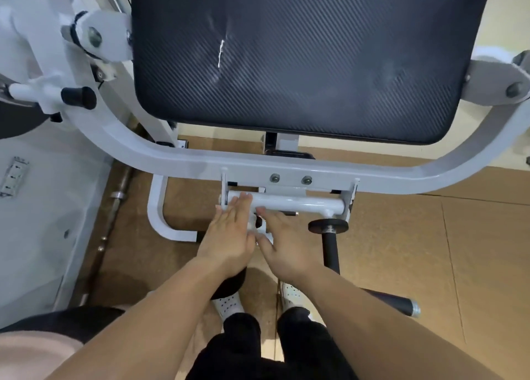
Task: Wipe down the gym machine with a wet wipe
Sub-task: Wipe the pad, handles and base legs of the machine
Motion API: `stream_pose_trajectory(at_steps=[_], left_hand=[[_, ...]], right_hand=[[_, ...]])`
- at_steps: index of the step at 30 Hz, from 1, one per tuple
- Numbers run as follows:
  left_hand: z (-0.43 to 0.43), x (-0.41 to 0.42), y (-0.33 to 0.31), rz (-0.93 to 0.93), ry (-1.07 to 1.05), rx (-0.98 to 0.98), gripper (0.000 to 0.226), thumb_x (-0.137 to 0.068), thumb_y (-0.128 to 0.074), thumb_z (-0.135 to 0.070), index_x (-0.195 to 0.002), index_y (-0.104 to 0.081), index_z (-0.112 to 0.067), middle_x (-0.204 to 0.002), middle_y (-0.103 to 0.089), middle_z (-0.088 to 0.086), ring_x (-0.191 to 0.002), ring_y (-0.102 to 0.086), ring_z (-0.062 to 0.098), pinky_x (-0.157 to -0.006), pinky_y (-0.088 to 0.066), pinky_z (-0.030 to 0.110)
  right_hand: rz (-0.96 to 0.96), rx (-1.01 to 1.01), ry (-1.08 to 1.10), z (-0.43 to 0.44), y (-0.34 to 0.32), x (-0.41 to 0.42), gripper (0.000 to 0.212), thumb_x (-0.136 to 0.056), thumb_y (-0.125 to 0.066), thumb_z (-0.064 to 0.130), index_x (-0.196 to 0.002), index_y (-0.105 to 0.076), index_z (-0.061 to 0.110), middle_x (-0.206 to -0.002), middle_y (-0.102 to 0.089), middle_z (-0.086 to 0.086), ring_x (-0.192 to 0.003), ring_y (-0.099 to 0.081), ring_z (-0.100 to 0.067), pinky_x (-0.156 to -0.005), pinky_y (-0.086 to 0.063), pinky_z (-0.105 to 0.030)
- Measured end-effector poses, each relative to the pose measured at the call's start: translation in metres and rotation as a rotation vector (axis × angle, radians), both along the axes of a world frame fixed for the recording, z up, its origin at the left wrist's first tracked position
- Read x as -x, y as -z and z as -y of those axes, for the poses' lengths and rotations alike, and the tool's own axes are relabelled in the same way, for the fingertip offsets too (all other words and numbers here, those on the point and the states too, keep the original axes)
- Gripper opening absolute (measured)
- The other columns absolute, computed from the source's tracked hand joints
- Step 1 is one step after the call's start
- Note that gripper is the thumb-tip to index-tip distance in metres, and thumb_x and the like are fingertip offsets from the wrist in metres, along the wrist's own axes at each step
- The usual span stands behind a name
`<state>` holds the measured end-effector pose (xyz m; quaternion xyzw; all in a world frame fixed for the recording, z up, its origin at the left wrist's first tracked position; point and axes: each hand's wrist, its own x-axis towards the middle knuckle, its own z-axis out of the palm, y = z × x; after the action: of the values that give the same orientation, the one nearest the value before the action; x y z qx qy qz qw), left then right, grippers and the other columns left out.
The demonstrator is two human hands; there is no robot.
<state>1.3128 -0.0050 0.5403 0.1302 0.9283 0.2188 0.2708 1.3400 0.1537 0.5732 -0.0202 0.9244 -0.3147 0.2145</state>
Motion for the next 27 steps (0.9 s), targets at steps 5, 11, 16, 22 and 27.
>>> stream_pose_trajectory(at_steps=[5, 11, 16, 22, 27], left_hand=[[0.017, -0.006, 0.002, 0.055, -0.237, -0.214, 0.065, -0.103, -0.045, -0.019, -0.162, -0.017, -0.013, -0.156, -0.042, 0.02, -0.136, -0.051, 0.033, -0.106, -0.045, 0.043], [0.019, -0.017, -0.001, -0.112, -0.209, -0.12, 0.071, -0.101, -0.056, -0.024, -0.161, -0.021, -0.009, -0.166, -0.028, 0.011, -0.152, -0.03, 0.028, -0.124, -0.024, 0.044], [0.01, -0.026, 0.003, -0.05, -0.409, 0.049, 0.081, -0.102, -0.048, -0.049, -0.163, -0.009, -0.013, -0.172, -0.009, 0.007, -0.157, -0.013, 0.024, -0.127, -0.018, 0.044], [-0.023, -0.026, 0.023, 0.124, -0.642, -0.023, 0.079, -0.105, -0.043, -0.043, -0.163, 0.001, -0.013, -0.169, -0.017, 0.012, -0.15, -0.029, 0.032, -0.118, -0.033, 0.047], [-0.03, -0.029, 0.034, 0.046, -0.623, 0.07, 0.089, -0.101, -0.052, -0.034, -0.161, 0.01, -0.011, -0.159, -0.031, 0.018, -0.136, -0.046, 0.035, -0.108, -0.043, 0.049]], right_hand=[[0.09, 0.143, 0.217, 0.023, 0.023, 0.025, 0.045, -0.103, -0.056, 0.036, -0.147, -0.052, 0.03, -0.139, -0.058, 0.003, -0.126, -0.053, -0.017, -0.104, -0.04, -0.028], [0.014, 0.065, 0.228, 0.025, 0.038, 0.033, 0.021, -0.096, -0.067, 0.03, -0.114, -0.075, 0.024, -0.11, -0.071, 0.007, -0.11, -0.056, -0.014, -0.086, -0.037, -0.024], [-0.181, 0.137, 0.441, 0.003, 0.042, 0.049, 0.013, -0.097, -0.065, 0.02, -0.092, -0.075, 0.013, -0.091, -0.07, -0.001, -0.086, -0.06, -0.019, -0.073, -0.042, -0.03], [-0.44, -0.278, 0.076, -0.013, 0.075, 0.043, 0.011, -0.081, -0.075, 0.004, -0.092, -0.073, 0.006, -0.099, -0.064, -0.013, -0.083, -0.056, -0.035, -0.07, -0.044, -0.039], [-0.612, -0.335, -0.128, -0.017, 0.078, 0.03, 0.041, -0.086, -0.053, 0.011, -0.123, -0.067, 0.003, -0.129, -0.059, -0.021, -0.113, -0.049, -0.038, -0.094, -0.035, -0.046]])
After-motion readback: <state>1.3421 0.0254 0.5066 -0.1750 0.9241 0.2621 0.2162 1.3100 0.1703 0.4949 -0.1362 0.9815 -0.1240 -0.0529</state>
